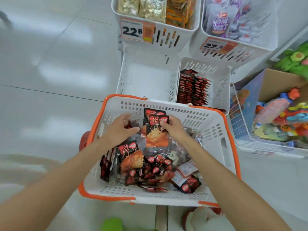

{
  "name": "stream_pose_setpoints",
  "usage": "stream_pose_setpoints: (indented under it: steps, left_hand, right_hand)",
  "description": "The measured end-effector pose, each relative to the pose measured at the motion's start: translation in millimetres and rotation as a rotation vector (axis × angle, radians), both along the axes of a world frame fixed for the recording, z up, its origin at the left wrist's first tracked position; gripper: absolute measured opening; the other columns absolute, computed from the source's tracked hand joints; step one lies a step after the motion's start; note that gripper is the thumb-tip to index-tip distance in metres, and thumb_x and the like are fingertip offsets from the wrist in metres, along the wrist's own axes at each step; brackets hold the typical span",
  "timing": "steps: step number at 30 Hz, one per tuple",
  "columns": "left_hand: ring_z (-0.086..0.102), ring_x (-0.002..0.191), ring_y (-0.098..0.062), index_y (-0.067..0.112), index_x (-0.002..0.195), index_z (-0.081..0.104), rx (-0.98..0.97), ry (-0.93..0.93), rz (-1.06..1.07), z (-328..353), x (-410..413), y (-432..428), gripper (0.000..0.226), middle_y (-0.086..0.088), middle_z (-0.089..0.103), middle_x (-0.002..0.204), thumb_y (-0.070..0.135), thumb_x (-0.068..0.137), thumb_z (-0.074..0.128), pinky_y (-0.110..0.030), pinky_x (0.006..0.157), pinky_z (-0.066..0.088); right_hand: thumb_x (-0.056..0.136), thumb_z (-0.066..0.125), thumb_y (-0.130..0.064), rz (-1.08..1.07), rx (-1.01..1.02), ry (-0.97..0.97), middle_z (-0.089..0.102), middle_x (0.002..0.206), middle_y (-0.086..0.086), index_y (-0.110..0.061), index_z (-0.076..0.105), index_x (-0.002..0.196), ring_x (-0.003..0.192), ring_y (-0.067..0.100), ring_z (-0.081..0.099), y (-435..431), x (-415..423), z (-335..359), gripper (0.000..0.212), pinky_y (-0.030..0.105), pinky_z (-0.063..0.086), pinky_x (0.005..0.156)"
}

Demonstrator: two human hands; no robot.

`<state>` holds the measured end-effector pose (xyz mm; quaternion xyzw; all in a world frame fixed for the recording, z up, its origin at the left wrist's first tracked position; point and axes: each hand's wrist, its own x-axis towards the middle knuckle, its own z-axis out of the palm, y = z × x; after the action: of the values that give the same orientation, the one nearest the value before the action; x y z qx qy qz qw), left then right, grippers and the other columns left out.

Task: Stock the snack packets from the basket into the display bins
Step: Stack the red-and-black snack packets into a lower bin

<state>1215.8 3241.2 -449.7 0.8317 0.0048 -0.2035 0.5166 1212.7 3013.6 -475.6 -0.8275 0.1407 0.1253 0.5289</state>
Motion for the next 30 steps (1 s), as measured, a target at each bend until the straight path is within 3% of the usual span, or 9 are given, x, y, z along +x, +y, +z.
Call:
stream_pose_setpoints:
  steps: [5,11,13,15,17,21,24,27,30]
  left_hand:
    - [0.068,0.095,-0.017,0.024,0.127,0.052,-0.264,0.128,-0.058,15.4,8.6,-29.0,0.053,-0.003,0.065,0.118,0.016,0.082,0.078,-0.04,0.086,0.058]
    - [0.064,0.072,-0.015,0.023,0.105,0.054,-0.393,0.086,0.187,25.6,29.0,10.4,0.018,-0.004,0.061,0.095,0.009,0.096,0.06,-0.025,0.056,0.054]
    - [0.071,0.087,-0.02,0.023,0.12,0.049,-0.506,0.209,0.196,23.0,27.4,18.6,0.028,-0.009,0.064,0.113,0.009,0.097,0.057,-0.036,0.067,0.059]
    - [0.07,0.103,-0.029,0.028,0.128,0.047,-0.541,0.248,0.188,19.5,22.0,24.9,0.038,-0.008,0.061,0.128,0.007,0.098,0.056,-0.049,0.077,0.059]
    - [0.068,0.106,-0.031,0.031,0.131,0.045,-0.563,0.237,0.18,19.9,18.1,29.1,0.041,-0.003,0.059,0.131,0.007,0.099,0.053,-0.052,0.077,0.059]
    - [0.066,0.11,-0.029,0.025,0.132,0.046,-0.592,0.178,0.227,26.7,21.8,30.2,0.034,-0.002,0.06,0.129,0.01,0.102,0.049,-0.04,0.072,0.06]
    - [0.065,0.109,-0.024,0.023,0.122,0.051,-0.546,0.091,0.243,32.4,28.1,14.8,0.021,0.0,0.061,0.124,0.014,0.103,0.047,-0.034,0.073,0.061]
    - [0.065,0.112,-0.022,0.026,0.128,0.052,-0.579,0.106,0.15,39.4,32.7,-8.3,0.027,0.001,0.06,0.13,0.018,0.102,0.049,-0.039,0.078,0.06]
    - [0.057,0.124,-0.027,0.034,0.134,0.05,-0.637,0.271,0.023,45.2,31.7,-37.9,0.036,0.0,0.053,0.142,0.024,0.1,0.051,-0.051,0.082,0.058]
  right_hand:
    - [0.091,0.068,-0.018,-0.012,0.309,-0.067,0.071,0.11,0.001,-0.012,0.062,0.115,0.099,0.016,0.069,-1.0,-4.7,59.1,0.026,0.031,0.058,0.084]
    - [0.091,0.067,-0.038,0.257,-0.019,0.202,0.054,0.137,-0.002,-0.02,0.034,0.149,0.124,0.017,0.054,30.6,-26.1,22.0,0.07,0.032,0.045,0.101]
    - [0.092,0.066,-0.038,0.317,0.025,0.311,0.058,0.126,0.003,-0.02,0.041,0.143,0.115,0.021,0.056,61.4,-33.9,-7.3,0.06,0.032,0.042,0.092]
    - [0.094,0.065,-0.03,0.404,-0.052,0.301,0.052,0.081,0.004,-0.018,0.056,0.093,0.078,0.022,0.052,83.5,-36.6,-27.3,0.015,0.033,0.033,0.075]
    - [0.096,0.062,-0.021,0.41,-0.122,0.223,0.04,0.068,-0.004,-0.017,0.048,0.07,0.068,0.02,0.043,84.7,-28.5,-33.1,0.03,0.032,0.031,0.073]
    - [0.1,0.054,-0.018,0.261,-0.082,0.003,0.066,0.092,-0.001,-0.017,0.057,0.095,0.086,0.019,0.066,44.2,-5.6,24.5,0.006,0.029,0.053,0.07]
    - [0.098,0.058,-0.021,0.15,-0.104,-0.197,0.059,0.074,0.016,-0.026,0.056,0.093,0.068,0.022,0.059,-2.5,13.4,79.2,0.008,0.039,0.052,0.06]
    - [0.094,0.062,-0.027,0.069,-0.046,-0.282,0.058,0.08,0.034,-0.033,0.059,0.089,0.075,0.044,0.062,-32.6,23.0,113.7,0.008,0.057,0.052,0.075]
    - [0.095,0.063,-0.02,-0.027,0.005,-0.316,0.065,0.088,0.021,-0.023,0.06,0.088,0.085,0.031,0.065,-35.8,22.9,125.9,0.008,0.05,0.055,0.082]
